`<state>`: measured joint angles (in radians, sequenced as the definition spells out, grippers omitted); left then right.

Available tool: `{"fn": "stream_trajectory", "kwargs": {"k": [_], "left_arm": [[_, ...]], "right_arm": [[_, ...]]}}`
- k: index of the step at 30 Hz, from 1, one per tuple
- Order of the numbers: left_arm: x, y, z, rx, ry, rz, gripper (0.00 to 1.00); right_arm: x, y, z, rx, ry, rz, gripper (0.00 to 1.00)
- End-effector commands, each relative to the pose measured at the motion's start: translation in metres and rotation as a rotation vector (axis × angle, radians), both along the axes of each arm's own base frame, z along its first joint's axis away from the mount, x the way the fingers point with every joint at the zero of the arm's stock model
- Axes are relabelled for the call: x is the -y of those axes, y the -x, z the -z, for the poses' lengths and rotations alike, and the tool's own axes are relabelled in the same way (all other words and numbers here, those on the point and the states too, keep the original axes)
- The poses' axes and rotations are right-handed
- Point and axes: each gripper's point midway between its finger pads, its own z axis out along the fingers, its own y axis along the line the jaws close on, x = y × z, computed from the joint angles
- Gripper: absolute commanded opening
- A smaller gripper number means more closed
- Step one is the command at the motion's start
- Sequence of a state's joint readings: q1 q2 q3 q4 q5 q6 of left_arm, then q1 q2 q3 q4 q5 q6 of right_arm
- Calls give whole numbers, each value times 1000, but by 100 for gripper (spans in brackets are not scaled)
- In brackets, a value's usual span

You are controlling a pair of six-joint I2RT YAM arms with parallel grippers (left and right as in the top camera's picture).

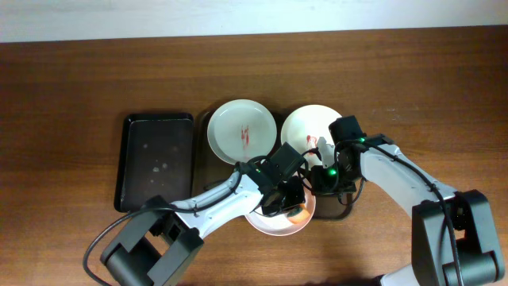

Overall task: Clean dirty plates on tray and stack at the side
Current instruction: 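Scrub the front plate with the sponge while the right gripper holds it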

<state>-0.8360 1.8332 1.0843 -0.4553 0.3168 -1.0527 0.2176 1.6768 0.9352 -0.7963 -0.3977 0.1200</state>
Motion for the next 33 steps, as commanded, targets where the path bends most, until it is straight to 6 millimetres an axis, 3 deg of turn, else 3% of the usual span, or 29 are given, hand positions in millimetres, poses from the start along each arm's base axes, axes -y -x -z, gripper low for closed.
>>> {"fn": "stream_trajectory", "kwargs": {"k": [1,5,10,12,15,18,20,25,28,33], "left_arm": [[-36,-6,28,47,-202,-43,0],[-79,-35,21,168,-348,-48,0],[-97,-60,-8,295,-357,30,0],[-97,-61,-14,314,-353,56,0],[-106,-64,-14,337,-402,62,0],[-120,-74,-17,393,-485,32,0],[-127,-80,-19,417,-521,16,0],[-122,-75,-14,335,-432,-28,0],[-112,-71,-14,306,-376,-28,0],[-111,-70,-13,278,-358,-98,0]], "right_arm": [[-2,-2,0,3,-3,-11,4],[-2,-1,0,0,-2,-12,4],[-2,3,0,-19,0,-11,4],[-12,3,-5,-23,-65,-13,27],[-35,-4,-18,4,-215,-23,38],[-44,-20,-22,83,-247,-43,48],[-52,-28,-24,116,-255,-35,48],[-78,-31,-18,163,-200,-53,48],[-71,-36,-8,153,-79,79,47],[-77,-38,-7,93,-97,217,43]]}}
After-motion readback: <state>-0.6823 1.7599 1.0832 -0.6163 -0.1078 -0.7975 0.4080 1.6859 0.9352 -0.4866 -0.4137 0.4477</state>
